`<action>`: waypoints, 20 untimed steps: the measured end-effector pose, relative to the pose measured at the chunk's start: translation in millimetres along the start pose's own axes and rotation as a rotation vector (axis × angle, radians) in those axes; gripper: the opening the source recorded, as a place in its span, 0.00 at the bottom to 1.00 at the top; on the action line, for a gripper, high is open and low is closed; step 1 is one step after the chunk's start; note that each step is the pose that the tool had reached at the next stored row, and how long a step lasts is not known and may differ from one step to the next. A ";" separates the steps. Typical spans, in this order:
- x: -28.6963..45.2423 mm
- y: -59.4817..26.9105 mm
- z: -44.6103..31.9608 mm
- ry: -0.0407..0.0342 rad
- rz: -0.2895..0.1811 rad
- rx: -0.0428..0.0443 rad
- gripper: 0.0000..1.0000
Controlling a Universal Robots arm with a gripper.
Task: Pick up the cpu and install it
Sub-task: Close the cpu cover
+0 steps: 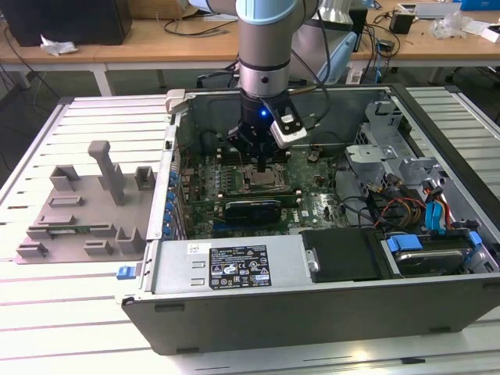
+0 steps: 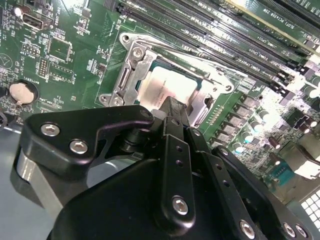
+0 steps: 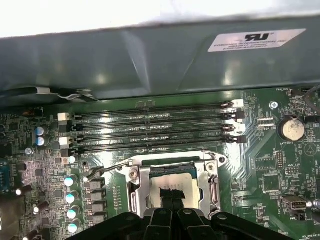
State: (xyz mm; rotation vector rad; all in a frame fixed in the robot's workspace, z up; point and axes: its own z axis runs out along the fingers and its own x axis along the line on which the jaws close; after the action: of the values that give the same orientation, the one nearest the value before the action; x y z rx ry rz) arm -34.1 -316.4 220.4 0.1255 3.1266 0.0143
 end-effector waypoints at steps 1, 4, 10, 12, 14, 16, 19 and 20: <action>0.6 -0.1 0.3 0.0001 -0.001 0.0002 0.11; 1.1 -0.1 0.4 0.0001 -0.001 0.0001 0.11; 5.1 -0.4 0.6 0.0000 -0.001 0.0000 0.11; 7.0 -0.6 0.7 0.0001 -0.002 0.0000 0.11; 8.4 -0.9 1.2 0.0001 -0.004 0.0002 0.11; 9.0 -1.3 1.9 0.0002 -0.009 0.0000 0.11; 10.8 -1.6 2.9 0.0004 -0.027 -0.0002 0.11; 11.4 -1.6 3.1 0.0004 -0.033 -0.0002 0.11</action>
State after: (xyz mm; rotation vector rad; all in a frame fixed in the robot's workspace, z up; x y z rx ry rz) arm -45.5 -317.1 217.1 0.0731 3.1286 0.0143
